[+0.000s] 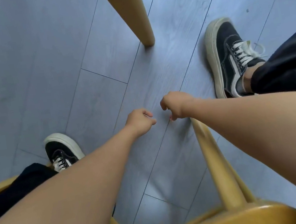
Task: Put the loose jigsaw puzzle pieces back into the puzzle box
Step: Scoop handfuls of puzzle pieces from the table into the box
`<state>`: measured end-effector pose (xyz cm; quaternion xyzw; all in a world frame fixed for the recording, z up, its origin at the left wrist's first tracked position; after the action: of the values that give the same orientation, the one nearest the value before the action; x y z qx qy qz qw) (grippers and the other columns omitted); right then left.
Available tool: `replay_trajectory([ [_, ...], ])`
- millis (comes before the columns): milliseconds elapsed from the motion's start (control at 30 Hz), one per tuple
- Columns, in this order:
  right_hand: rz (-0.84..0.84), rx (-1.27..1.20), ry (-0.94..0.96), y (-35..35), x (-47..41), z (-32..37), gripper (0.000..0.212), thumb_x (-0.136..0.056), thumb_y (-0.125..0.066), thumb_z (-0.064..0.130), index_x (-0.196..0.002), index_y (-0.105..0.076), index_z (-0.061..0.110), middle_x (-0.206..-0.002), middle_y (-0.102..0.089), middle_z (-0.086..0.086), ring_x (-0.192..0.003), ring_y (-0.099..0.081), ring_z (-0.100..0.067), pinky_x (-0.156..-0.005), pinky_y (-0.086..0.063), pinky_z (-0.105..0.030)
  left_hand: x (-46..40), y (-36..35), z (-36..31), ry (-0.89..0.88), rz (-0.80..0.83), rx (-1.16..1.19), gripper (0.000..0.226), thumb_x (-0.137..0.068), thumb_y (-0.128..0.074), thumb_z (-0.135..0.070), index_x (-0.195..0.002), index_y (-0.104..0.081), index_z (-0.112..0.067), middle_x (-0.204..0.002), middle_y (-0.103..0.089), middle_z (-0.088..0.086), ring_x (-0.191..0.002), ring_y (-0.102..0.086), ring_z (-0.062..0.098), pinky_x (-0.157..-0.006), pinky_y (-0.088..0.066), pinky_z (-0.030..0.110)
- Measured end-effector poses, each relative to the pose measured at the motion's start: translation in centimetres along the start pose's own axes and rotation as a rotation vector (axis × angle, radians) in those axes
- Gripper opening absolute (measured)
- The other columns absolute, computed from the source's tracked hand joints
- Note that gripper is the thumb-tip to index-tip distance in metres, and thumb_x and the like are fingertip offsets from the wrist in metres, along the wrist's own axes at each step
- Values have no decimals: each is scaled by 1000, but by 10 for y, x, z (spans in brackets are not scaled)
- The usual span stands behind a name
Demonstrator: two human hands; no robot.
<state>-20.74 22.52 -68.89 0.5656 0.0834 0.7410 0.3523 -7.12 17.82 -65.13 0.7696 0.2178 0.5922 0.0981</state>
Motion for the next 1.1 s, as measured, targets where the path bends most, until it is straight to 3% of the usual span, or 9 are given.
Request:
replay_trajectory([
  [133, 47, 149, 192, -29, -15, 3, 41, -82, -74, 10, -120, -62, 17, -121, -60, -7, -114, -57, -30, -70, -36, -33, -9, -19, 9, 5, 43, 26, 22, -85, -75, -20, -106, -70, -14, -85, -59, -1, -81, -56, 14, -73, -39, 20],
  [300, 57, 263, 318, -48, -30, 2, 20, -91, -64, 21, -111, -65, 16, -119, -59, -3, -118, -53, -26, -76, -43, -33, -19, -20, 18, 9, 63, 9, 21, -84, -77, -22, -102, -70, -15, -88, -62, 1, -80, -57, 14, -72, -40, 20],
  [433, 47, 252, 316, -49, -36, 3, 19, -88, -66, 22, -105, -69, 13, -116, -63, -8, -114, -58, -30, -82, -50, -38, -32, -24, 19, 21, 59, 60, 16, -83, -79, -22, -92, -67, -19, -91, -64, 3, -85, -60, 18, -78, -45, 23],
  [733, 30, 322, 377, -46, -33, 6, 20, -97, -53, 15, -108, -69, 6, -115, -64, -10, -116, -56, -30, -90, -49, -40, -38, -33, 18, 33, 65, 106, 18, -82, -81, -23, -89, -64, -22, -93, -66, 4, -85, -62, 18, -78, -49, 26],
  [1100, 31, 389, 411, -54, -36, 7, 19, -97, -54, 14, -107, -68, 6, -114, -65, -8, -113, -58, -28, -84, -50, -40, -46, -47, 25, 46, 86, 131, 19, -81, -82, -22, -88, -64, -22, -91, -64, 3, -82, -59, 17, -78, -47, 25],
])
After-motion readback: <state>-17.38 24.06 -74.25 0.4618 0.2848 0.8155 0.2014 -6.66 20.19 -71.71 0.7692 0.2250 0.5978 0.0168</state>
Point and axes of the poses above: each hand's wrist, its own x-axis away from the middle knuckle, its own y-axis out of the back of the hand, z = x × y, the point moved 8 cm from there along -x, towards the middle knuckle
